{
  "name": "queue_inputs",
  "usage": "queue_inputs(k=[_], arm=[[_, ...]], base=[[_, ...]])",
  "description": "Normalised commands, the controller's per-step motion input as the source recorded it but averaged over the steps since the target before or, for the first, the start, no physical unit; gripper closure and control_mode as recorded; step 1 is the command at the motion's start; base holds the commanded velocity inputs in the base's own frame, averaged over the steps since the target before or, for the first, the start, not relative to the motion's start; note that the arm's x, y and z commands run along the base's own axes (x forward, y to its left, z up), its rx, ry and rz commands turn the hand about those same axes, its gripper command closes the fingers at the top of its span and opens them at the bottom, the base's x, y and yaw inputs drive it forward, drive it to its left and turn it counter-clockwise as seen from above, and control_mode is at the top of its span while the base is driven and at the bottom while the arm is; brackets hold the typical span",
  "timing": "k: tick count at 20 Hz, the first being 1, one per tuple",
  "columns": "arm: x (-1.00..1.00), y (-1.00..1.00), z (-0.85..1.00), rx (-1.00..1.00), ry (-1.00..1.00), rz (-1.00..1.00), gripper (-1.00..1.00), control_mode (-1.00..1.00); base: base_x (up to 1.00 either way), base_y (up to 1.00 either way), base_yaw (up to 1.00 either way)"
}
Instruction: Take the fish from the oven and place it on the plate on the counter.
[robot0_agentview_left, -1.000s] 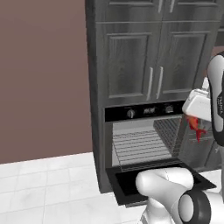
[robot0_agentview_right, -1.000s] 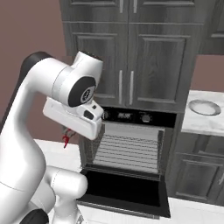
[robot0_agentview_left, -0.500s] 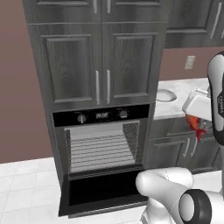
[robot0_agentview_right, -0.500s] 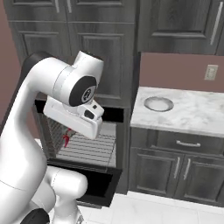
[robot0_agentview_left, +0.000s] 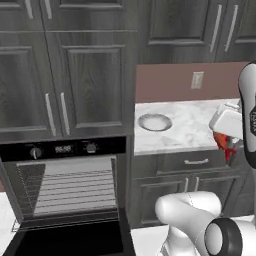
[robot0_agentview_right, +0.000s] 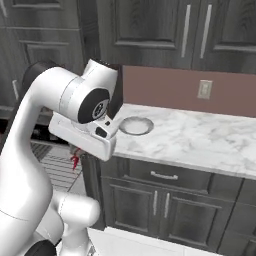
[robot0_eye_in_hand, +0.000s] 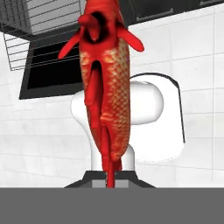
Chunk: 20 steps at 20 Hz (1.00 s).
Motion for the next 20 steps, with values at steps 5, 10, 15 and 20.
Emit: queue_inputs(k=[5,10,15,20], arm=[[0.00,0.00,0.00,0.00,0.00,0.00,1.00,1.00],[0.00,0.00,0.00,0.00,0.00,0.00,1.00,1.00],[0.00,0.00,0.00,0.00,0.00,0.00,1.00,1.00],[0.00,0.00,0.00,0.00,0.00,0.00,1.00,1.00]], base=[[0.54,-0.83,0.25],[0.48,-0.32,0.13],[0.56,0.00,0.01],[0.66,0.00,0.00]])
